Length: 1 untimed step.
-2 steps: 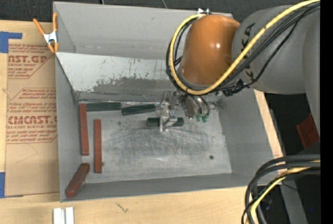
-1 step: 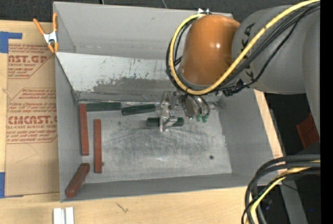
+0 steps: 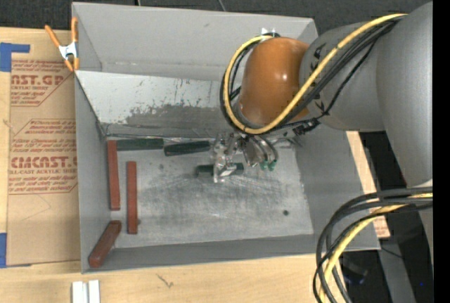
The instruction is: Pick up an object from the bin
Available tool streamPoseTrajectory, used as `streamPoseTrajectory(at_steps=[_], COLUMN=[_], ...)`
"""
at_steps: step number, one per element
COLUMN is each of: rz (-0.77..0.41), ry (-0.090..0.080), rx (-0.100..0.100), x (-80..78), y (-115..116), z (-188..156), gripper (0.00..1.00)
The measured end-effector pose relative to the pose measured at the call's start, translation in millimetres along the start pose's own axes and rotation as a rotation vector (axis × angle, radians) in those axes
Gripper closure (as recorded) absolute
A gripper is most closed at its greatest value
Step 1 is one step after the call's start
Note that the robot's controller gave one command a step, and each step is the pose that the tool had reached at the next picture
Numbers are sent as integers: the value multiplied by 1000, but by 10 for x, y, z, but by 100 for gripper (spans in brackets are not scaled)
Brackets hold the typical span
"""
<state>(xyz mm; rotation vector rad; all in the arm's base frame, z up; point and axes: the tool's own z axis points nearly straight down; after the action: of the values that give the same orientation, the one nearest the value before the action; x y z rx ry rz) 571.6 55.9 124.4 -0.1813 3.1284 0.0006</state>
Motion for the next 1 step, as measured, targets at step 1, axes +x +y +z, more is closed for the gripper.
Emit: streamPoseTrajectory(at_steps=[1], rz=[-56], ry=[9], rx=[-7], x=[-79], y=[-246], z=[510], gripper=[100])
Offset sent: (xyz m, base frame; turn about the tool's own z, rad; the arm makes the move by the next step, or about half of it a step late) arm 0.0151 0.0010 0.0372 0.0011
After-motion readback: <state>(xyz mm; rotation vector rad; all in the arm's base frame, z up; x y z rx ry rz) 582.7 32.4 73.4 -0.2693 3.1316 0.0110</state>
